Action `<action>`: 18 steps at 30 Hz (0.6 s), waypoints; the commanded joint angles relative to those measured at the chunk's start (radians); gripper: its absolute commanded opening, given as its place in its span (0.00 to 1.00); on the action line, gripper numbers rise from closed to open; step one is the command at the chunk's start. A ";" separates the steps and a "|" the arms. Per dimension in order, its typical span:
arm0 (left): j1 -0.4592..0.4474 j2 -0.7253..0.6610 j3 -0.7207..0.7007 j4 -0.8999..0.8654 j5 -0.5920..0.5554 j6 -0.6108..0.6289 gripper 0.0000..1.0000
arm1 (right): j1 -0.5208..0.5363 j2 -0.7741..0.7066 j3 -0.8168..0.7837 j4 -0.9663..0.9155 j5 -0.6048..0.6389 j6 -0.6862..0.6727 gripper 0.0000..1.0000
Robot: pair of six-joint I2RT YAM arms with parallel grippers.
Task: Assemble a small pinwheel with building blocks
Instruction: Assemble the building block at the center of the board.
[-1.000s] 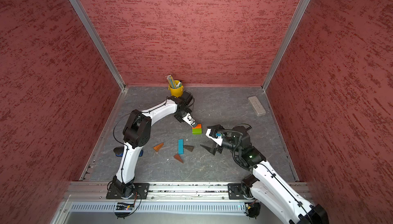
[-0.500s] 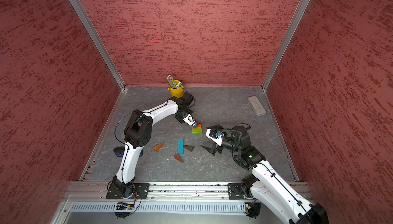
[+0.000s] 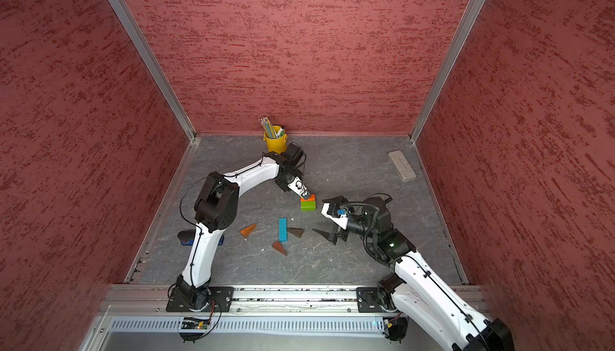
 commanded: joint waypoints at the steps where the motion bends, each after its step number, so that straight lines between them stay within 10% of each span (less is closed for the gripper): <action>1: 0.002 0.007 -0.020 0.018 0.008 0.012 0.42 | 0.000 -0.003 -0.004 0.015 -0.033 -0.012 0.97; 18: 0.015 0.010 -0.022 0.067 -0.016 0.001 0.47 | 0.000 0.010 -0.007 0.026 -0.045 -0.012 0.97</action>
